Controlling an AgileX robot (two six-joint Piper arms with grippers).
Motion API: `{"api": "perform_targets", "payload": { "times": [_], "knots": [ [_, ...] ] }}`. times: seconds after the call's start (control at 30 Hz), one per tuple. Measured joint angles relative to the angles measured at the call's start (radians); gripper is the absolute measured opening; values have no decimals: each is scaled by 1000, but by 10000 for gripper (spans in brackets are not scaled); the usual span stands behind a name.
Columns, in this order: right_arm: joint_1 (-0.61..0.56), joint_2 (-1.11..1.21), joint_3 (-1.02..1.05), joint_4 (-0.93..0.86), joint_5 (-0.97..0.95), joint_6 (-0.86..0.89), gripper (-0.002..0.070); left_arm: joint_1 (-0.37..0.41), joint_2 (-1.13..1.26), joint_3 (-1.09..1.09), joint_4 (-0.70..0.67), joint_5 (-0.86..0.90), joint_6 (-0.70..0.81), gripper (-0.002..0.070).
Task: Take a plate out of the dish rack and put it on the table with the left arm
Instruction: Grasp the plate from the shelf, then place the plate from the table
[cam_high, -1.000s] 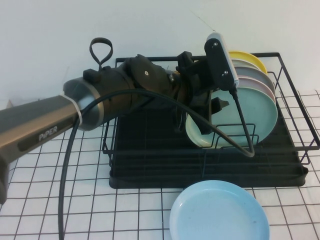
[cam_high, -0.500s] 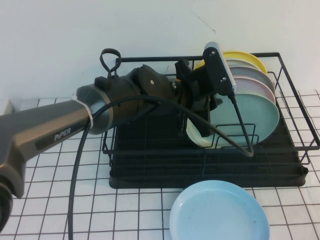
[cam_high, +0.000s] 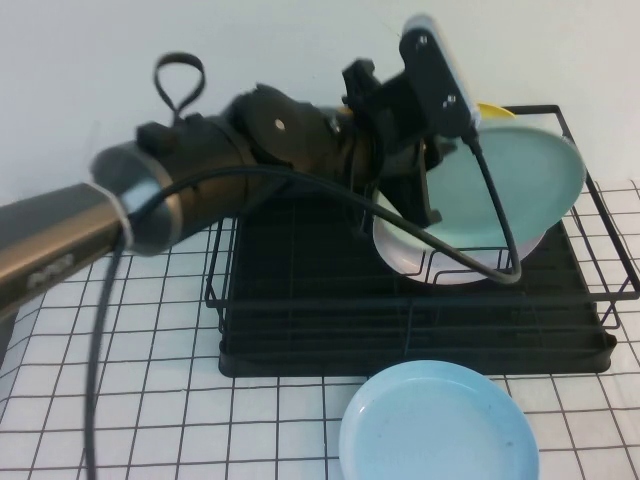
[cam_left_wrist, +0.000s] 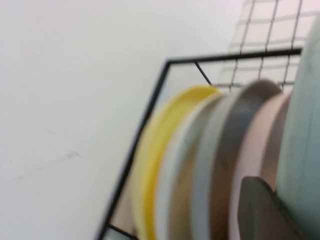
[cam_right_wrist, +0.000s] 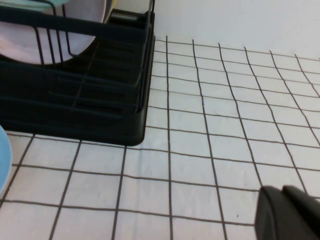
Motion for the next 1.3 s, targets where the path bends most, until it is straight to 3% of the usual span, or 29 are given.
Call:
{"api": "perform_targets", "payload": {
  "times": [0.3,0.4,0.5,0.63,0.77,0.83,0.93,1.03,1.3],
  "knots": [
    [0,0,0,0,0,0,-3,3,-179,0,-42,-1,-1,83],
    [0,0,0,0,0,0,-3,6,-257,0,-59,31,-63,83],
    [0,0,0,0,0,0,-3,12,-343,0,-23,89,-237,83],
    [0,0,0,0,0,0,-3,46,-430,-2,145,235,-577,83],
    [0,0,0,0,0,0,-3,98,-476,-9,345,474,-953,83],
    [0,0,0,0,0,0,-3,111,-481,-9,403,618,-1055,83],
    [0,0,0,0,0,0,-3,116,-474,-9,452,799,-1098,83],
    [0,0,0,0,0,0,-3,116,-472,25,442,868,-1102,83],
    [0,0,0,0,0,0,-3,116,-518,413,236,681,-1102,83]
  ]
}}
